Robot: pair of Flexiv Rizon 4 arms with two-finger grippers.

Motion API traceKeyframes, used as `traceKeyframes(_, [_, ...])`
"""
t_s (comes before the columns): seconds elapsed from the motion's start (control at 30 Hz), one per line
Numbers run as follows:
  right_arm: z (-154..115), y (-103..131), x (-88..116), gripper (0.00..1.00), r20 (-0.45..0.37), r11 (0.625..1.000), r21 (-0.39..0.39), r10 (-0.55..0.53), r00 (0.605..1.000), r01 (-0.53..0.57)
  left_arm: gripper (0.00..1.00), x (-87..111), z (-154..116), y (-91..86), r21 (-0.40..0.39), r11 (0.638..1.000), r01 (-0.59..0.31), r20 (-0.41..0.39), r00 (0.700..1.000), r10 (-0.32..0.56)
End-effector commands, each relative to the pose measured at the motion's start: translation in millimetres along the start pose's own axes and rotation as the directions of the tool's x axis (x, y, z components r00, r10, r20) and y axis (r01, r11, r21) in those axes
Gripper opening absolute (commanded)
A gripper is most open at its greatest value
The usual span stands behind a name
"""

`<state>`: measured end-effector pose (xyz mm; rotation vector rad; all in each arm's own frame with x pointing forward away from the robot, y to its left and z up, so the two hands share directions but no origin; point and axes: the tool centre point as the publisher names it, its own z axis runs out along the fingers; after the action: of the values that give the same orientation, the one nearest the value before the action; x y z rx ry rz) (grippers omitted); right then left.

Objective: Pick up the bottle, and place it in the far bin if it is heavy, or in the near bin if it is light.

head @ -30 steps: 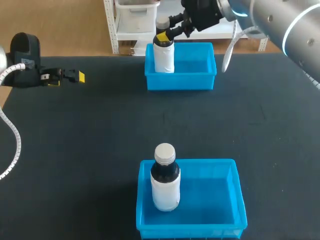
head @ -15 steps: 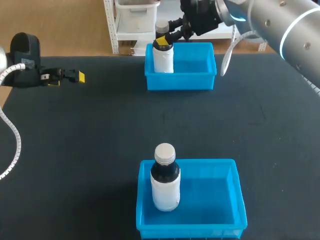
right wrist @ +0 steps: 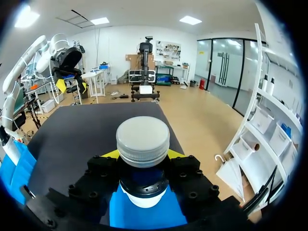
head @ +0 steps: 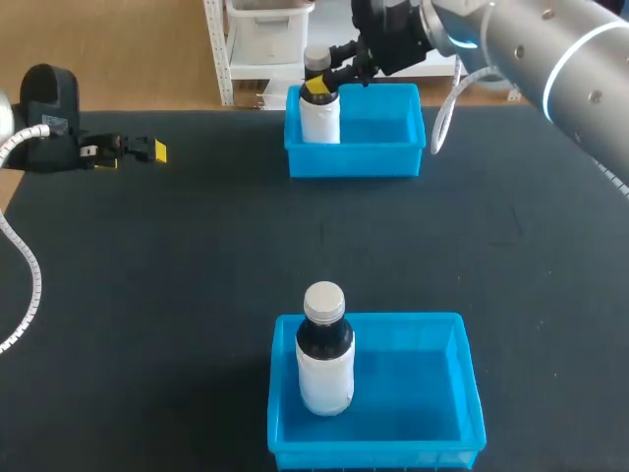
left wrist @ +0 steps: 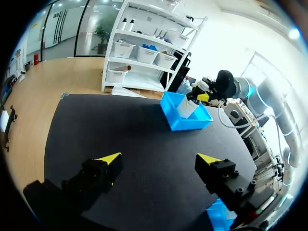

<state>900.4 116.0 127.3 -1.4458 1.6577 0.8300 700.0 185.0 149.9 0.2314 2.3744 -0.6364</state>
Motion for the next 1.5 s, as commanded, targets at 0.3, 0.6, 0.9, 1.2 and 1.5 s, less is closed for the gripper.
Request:
traceKeyframes(0.3, [2.1, -12.4, 0.1, 1.00, -0.020, 0.940, -0.340, 0.009, 1.000, -0.015, 1.00, 0.0, 0.0, 0.0, 0.000, 1.000, 0.000, 0.000, 1.000, 0.000])
traceKeyframes(0.6, [-5.6, -13.5, 5.5, 1.00, -0.048, 0.942, -0.334, 0.015, 0.999, -0.031, 1.00, 0.0, 0.0, 0.0, 0.000, 1.000, 0.000, 0.000, 1.000, 0.000])
traceKeyframes(0.9, [-38.5, -20.5, 25.9, 1.00, -0.108, 0.957, -0.279, 0.045, 0.993, -0.074, 1.00, 0.0, 0.0, 0.0, 0.000, 1.000, 0.000, 0.000, 1.000, 0.000])
traceKeyframes(1.2, [-102.4, -24.7, 50.7, 1.00, -0.146, 0.974, -0.132, 0.165, 0.975, -0.185, 1.00, 0.0, 0.0, 0.0, 0.000, 1.000, 0.000, 0.000, 1.000, 0.000])
traceKeyframes(1.5, [-129.0, -22.1, 58.7, 1.00, -0.161, 0.972, -0.080, 0.205, 0.965, -0.220, 1.00, 0.0, 0.0, 0.0, 0.000, 1.000, 0.000, 0.000, 1.000, 0.000])
